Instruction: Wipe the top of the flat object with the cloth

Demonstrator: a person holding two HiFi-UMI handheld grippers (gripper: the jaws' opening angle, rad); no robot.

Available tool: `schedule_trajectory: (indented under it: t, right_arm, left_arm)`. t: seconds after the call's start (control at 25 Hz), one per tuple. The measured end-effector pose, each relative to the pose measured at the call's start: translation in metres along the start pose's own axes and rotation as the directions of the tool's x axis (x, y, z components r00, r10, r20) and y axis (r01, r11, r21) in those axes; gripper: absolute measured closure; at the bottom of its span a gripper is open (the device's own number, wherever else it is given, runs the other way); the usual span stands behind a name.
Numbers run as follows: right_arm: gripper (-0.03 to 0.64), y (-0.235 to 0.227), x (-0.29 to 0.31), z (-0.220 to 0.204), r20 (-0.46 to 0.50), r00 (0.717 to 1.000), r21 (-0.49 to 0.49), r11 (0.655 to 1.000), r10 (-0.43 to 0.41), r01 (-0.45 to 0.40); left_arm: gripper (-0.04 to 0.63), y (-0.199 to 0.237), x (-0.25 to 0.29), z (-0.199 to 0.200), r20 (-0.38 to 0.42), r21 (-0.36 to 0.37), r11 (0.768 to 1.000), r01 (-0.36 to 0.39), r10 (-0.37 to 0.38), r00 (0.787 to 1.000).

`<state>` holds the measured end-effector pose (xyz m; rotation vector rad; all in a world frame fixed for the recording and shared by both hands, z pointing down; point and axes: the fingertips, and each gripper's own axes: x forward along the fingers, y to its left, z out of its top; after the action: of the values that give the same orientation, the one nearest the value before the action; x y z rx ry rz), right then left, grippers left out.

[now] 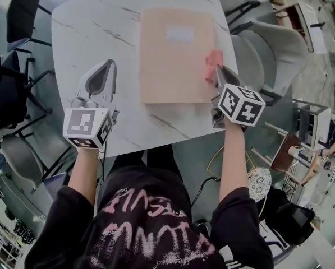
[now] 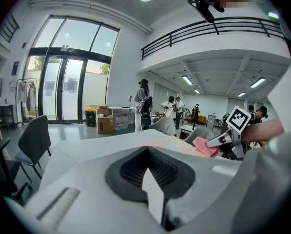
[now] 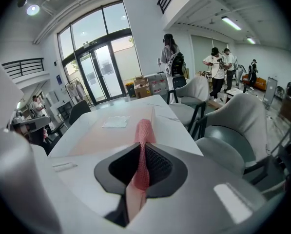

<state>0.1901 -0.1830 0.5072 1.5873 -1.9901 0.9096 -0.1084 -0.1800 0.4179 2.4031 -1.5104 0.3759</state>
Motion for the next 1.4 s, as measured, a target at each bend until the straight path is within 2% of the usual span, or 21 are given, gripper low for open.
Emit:
schedule_trajectory:
  t: [0.2, 0.48, 0.92, 1.16, 1.4]
  right_arm:
    - [0.568, 0.007, -0.009, 0.014, 0.04, 0.999, 0.006, 1.0, 0.015, -0.015]
    - [0.568, 0.062, -0.004, 0.028, 0.074, 0.99, 0.0, 0.993, 0.117, -0.118]
    - [0.568, 0.161, 0.011, 0.006, 0.02, 0.96, -0.035, 0.959, 0.28, -0.28]
    - [0.568, 0.19, 0.009, -0.016, -0.026, 0.944, -0.044, 0.943, 0.329, -0.33]
    - [0.568, 0.186, 0.008, -0.03, -0.047, 0.945, -0.029, 0.945, 0.324, -0.326]
  left_arm:
    - [0.594, 0.0, -0.003, 0.001, 0.008, -0.001, 1.0, 0.001, -0.001, 1.0]
    - [0.594, 0.002, -0.01, 0.003, 0.013, -0.005, 1.0, -0.01, 0.01, 1.0]
    - [0.594, 0.006, -0.019, 0.002, 0.018, -0.012, 1.0, -0.017, 0.018, 1.0]
    - [0.594, 0.008, -0.021, 0.002, 0.029, -0.004, 1.0, -0.015, 0.015, 0.999]
    - [0.594, 0.006, -0.02, 0.001, 0.014, -0.015, 1.0, -0.014, 0.015, 1.0]
